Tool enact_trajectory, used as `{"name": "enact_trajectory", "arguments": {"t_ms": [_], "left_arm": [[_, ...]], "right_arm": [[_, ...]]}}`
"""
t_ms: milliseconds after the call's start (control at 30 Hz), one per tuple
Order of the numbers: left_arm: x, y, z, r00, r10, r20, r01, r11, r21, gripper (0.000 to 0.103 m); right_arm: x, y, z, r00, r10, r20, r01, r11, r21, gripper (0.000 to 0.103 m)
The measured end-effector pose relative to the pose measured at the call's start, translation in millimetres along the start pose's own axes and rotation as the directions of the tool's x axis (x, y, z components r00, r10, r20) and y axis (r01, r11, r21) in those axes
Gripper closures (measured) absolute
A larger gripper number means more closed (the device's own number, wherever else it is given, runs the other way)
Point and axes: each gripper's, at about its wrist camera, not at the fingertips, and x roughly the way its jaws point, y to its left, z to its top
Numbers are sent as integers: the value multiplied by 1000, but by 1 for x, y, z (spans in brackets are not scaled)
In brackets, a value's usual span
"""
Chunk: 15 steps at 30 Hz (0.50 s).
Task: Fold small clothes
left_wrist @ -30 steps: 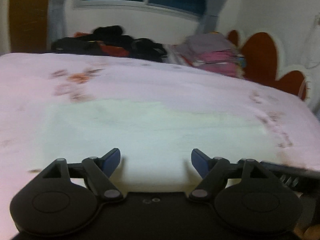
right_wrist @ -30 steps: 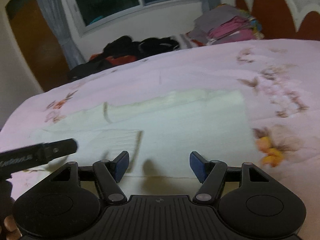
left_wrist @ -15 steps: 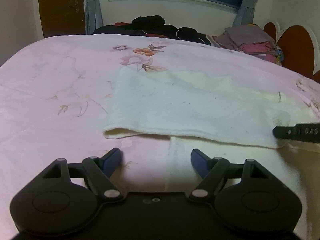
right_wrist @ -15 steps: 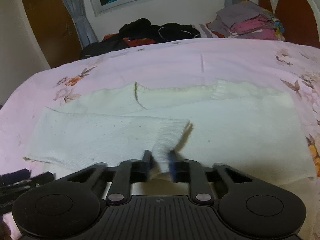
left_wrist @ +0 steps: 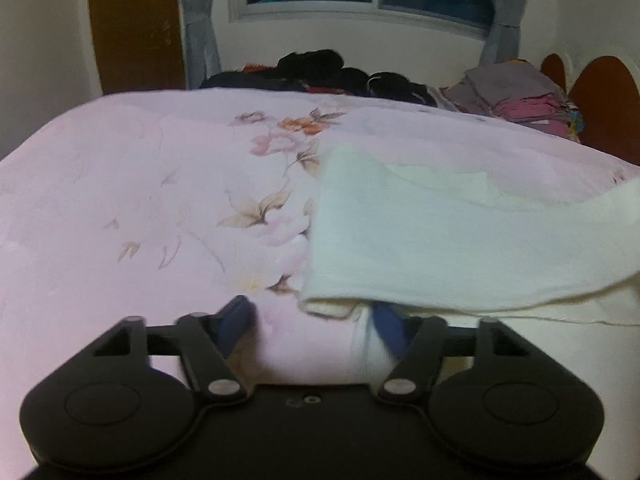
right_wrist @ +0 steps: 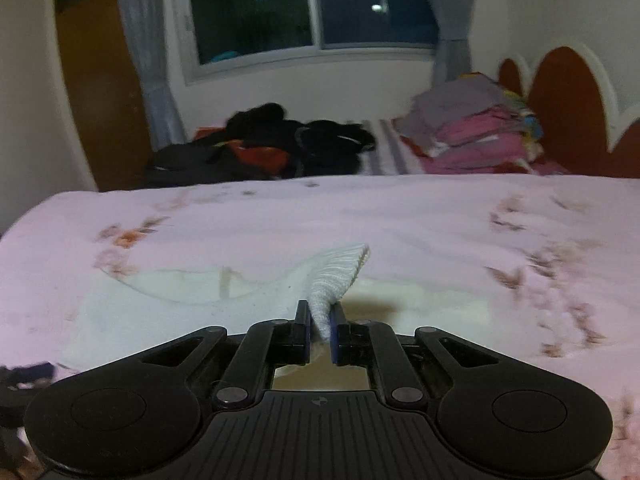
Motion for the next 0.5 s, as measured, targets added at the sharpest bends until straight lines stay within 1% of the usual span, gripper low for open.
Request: {"name": "enact_trajectory", "arguments": {"t_ms": [133, 167, 200, 233, 267, 300, 400, 500], "left_arm": [[-3, -8, -2, 1000, -14, 22, 13, 999, 51, 56], [-4, -9, -2, 999, -23, 26, 21, 998, 58, 63], [-4, -11, -3, 999, -32, 31, 30, 997, 67, 73], [-5, -13, -3, 999, -40, 34, 37, 996, 83, 78], [-5, -16, -3, 998, -47, 34, 43, 994, 97, 86], [-5, -18, -3, 998, -51, 32, 47, 993, 104, 89], [-2, -16, -2, 998, -57, 19, 55, 996, 76, 89], [-1, -12, -1, 998, -68, 12, 67, 995, 76, 89]], "right_arm": [[9, -34, -12, 997, -50, -57, 54, 997, 55, 95], [13, -41, -16, 995, -60, -74, 65, 996, 63, 95], [15, -47, -20, 994, -67, -87, 73, 995, 65, 95], [19, -51, -24, 992, -77, -103, 84, 994, 66, 95], [22, -54, -27, 990, -77, -120, 86, 994, 71, 95], [24, -58, -32, 988, -79, -134, 90, 993, 74, 94], [31, -61, -42, 980, -113, -161, 122, 991, 48, 94], [29, -62, -48, 979, -127, -161, 134, 990, 33, 94]]}}
